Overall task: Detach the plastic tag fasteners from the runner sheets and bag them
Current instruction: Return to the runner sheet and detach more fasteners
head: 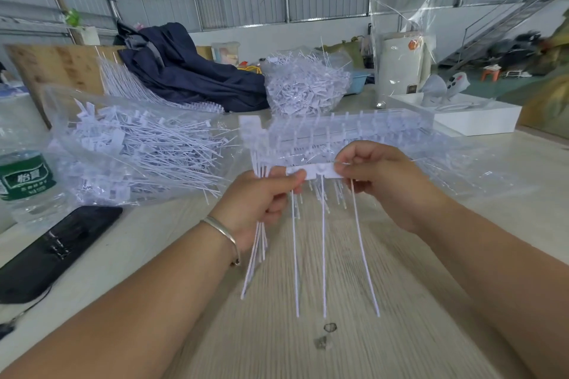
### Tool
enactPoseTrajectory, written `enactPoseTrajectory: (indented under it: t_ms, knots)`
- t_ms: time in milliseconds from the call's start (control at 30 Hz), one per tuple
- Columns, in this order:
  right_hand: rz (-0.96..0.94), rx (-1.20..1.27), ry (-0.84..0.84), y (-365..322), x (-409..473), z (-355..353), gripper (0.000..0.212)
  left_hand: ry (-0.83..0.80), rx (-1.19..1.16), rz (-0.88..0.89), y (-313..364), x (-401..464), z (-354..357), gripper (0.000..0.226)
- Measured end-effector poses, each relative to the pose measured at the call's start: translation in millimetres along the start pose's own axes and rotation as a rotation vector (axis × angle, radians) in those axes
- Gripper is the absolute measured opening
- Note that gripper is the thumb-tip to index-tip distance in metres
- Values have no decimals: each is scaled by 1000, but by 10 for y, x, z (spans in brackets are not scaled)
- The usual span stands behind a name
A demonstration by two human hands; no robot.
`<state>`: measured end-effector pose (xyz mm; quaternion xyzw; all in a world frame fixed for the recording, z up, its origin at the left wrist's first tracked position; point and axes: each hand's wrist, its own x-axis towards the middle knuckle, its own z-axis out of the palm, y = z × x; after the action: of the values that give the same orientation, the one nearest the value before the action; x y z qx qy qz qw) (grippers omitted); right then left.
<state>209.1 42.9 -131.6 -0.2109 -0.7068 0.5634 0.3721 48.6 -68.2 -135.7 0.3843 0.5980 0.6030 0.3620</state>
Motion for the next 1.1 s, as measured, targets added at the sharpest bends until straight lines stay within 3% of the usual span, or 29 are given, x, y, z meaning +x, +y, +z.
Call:
enactPoseTrajectory:
  t_ms: [133, 267, 333, 500, 633, 733, 800, 933, 1100]
  knots:
    - [62, 318, -256, 9, -43, 28, 8, -338, -234, -152, 43, -54, 24, 18]
    - [13, 500, -495, -29, -106, 94, 14, -688, -75, -135, 41, -162, 99, 42]
    - [0, 468, -551, -66, -119, 89, 12, -726, -41, -103, 45, -170, 115, 45]
    - [51, 368, -345, -36, -67, 66, 13, -576, -80, -134, 17, -123, 103, 43]
    - [75, 194, -181, -7, -37, 40, 14, -323, -105, -114, -7, -52, 79, 51]
    - [70, -81, -62, 11, -35, 47, 11, -106, -39, -52, -9, -47, 53, 25]
    - [38, -247, -9, 37, -29, 60, 9, -1, 63, 3, -20, -44, 47, 25]
    - [-47, -473, -20, 31, -34, 81, 4, 7, 198, 105, -48, -76, 110, 24]
    - [-53, -430, -52, 15, -43, 55, 3, -95, 233, 135, -103, -99, 146, 26]
